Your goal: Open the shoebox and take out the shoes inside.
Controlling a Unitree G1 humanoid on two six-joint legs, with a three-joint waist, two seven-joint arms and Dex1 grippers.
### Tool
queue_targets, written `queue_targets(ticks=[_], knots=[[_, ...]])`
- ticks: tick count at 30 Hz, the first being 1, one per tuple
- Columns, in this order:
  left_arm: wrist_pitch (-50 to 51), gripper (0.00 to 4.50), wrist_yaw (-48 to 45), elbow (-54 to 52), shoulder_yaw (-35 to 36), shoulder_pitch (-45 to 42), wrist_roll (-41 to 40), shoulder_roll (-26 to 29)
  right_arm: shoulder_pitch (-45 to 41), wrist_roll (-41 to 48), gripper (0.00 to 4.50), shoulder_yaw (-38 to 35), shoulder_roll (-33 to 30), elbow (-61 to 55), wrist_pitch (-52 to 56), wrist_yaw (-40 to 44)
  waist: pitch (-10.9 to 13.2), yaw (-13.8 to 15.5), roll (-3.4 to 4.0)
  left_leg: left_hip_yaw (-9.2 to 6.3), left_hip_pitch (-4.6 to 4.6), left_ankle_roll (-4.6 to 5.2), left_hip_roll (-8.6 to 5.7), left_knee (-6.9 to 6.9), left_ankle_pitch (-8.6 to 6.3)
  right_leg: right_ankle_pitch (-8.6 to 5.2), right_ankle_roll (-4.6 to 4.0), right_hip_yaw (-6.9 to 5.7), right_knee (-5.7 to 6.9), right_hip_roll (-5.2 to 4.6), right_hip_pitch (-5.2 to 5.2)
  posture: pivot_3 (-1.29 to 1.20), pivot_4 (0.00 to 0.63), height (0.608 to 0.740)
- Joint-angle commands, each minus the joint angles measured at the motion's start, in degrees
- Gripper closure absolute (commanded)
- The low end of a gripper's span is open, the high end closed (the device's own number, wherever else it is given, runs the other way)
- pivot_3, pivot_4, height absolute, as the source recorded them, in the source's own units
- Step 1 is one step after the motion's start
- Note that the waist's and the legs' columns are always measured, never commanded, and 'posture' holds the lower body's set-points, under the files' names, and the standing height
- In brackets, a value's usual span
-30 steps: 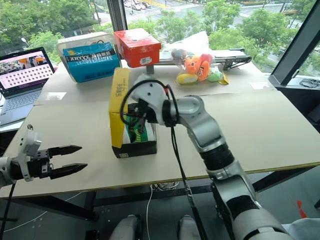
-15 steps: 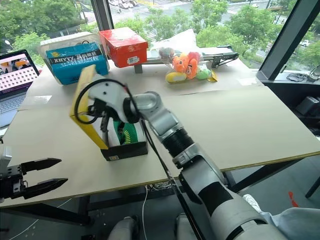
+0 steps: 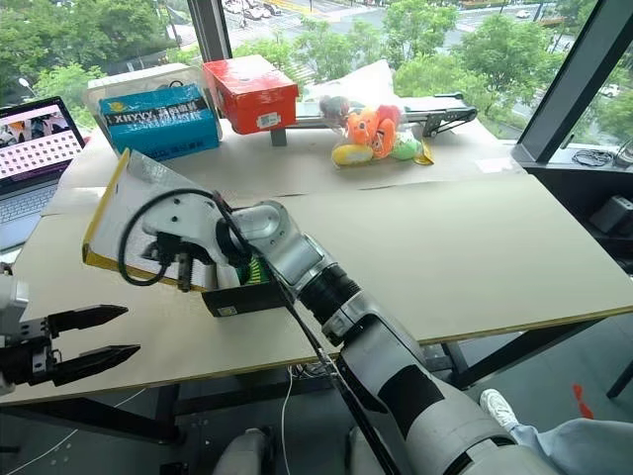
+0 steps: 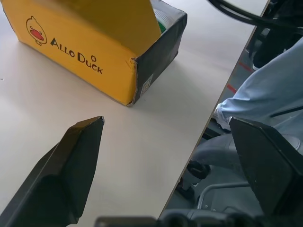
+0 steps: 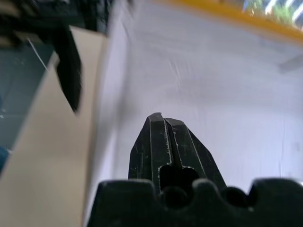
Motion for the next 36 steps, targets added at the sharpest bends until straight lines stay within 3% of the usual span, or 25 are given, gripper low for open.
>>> queue_targets(ticks=[1,8,14,23,27,31,36], knots=[[-0.7,0.0,-0.3,-0.3,0.4,-0.4,-0.2,0.6,-1.8,-1.7,4.46,-0.7,6.5,6.5,-4.7,-3.2,0.0,-0.1,-0.01,0.0,0.0,0.0,0.0,-0.01,0.0,0.0,-0.01,0.0,0.0,0.01,0.01,0.0,0.15,0.732],[-0.8,0.0,-0.4,-0.2,0.6,-0.2,-0.3,0.5,-1.4,-3.5,4.46,-0.8,6.1,12.8,-8.3,-4.6,0.0,0.0,-0.01,0.0,0.21,0.0,0.02,-0.07,0.0,-0.05,-0.06,0.01,0.15,0.03,0.11,0.0,0.15,0.732],[-1.0,0.0,-0.5,0.6,-0.2,-1.0,-0.1,0.6,-2.5,-1.0,4.46,-3.2,4.8,7.7,-6.9,-3.7,0.0,0.7,-0.01,-0.01,0.78,-0.14,0.03,-0.32,-0.09,-0.12,-0.15,-0.01,0.09,0.01,0.29,0.0,0.15,0.732],[-0.9,0.0,0.0,-0.8,-2.5,-2.9,-1.3,-0.3,1.1,12.3,4.46,-13.6,-2.2,-29.7,21.7,-4.6,0.0,0.9,-0.06,-0.02,0.15,0.02,0.3,-0.12,0.21,0.04,0.05,0.02,0.23,0.31,0.0,0.0,0.15,0.732],[0.3,0.0,0.3,-3.0,-1.9,-2.3,-2.7,-0.4,6.3,13.2,4.46,-17.5,-7.0,-43.9,36.7,-12.4,-0.1,1.2,-0.1,-0.02,0.18,-0.33,0.44,-0.12,-0.01,-0.14,-0.18,0.0,0.23,0.44,0.02,0.0,0.15,0.732],[3.1,0.0,0.1,-4.3,2.6,-2.3,-6.0,1.3,12.0,9.9,4.46,-16.4,-11.6,-48.8,43.5,-18.2,-0.1,1.4,-0.12,-0.01,0.18,-0.38,0.43,-0.12,-0.02,-0.12,-0.35,0.0,0.2,0.41,0.01,0.0,0.15,0.732],[5.5,0.0,1.1,-4.6,6.5,-4.4,-9.7,2.9,15.0,7.1,4.46,-13.5,-13.5,-47.7,44.5,-21.9,-0.1,0.8,-0.09,-0.01,0.2,-0.33,0.46,-0.14,0.0,-0.12,-0.41,0.1,0.2,0.56,-0.07,0.0,0.15,0.732]])
